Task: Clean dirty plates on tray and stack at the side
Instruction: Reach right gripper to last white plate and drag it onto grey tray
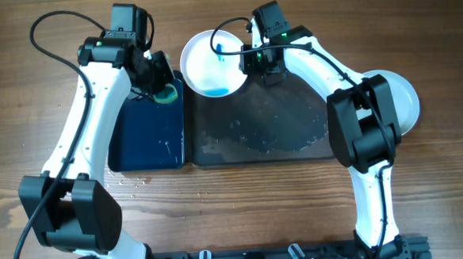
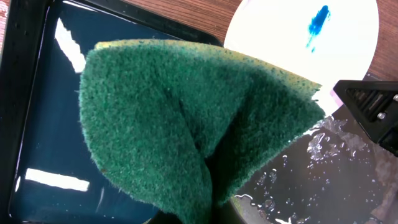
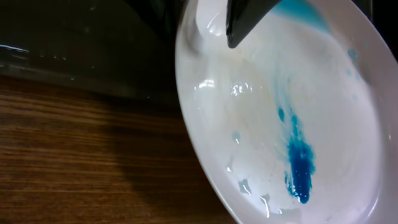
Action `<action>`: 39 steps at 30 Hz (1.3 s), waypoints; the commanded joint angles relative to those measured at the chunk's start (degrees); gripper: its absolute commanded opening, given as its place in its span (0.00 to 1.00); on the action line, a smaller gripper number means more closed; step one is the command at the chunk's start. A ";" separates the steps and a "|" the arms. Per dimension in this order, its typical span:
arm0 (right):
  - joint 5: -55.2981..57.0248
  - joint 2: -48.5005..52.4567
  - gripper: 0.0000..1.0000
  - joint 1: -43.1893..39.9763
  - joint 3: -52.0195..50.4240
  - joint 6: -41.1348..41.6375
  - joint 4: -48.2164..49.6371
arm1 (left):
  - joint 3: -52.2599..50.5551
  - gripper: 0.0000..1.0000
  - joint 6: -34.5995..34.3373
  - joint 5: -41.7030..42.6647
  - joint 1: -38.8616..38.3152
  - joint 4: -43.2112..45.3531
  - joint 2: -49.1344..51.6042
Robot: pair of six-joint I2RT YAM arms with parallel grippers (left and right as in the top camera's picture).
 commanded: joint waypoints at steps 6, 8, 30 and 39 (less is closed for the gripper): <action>1.60 1.68 0.10 0.57 -0.50 -0.24 -2.67 | 0.07 0.04 0.90 0.87 -0.26 -0.07 -1.05; 1.60 2.16 0.10 0.90 -0.52 -0.22 -3.91 | 0.07 0.04 0.87 0.90 -0.26 0.02 -1.05; 10.34 1.57 0.04 -0.31 -0.48 -12.74 -31.54 | 0.07 0.04 0.02 1.09 -3.65 -0.13 -1.05; 10.82 -4.85 0.04 -1.79 -0.48 -19.61 -36.46 | 0.04 0.04 0.02 1.09 -5.77 -0.13 -0.87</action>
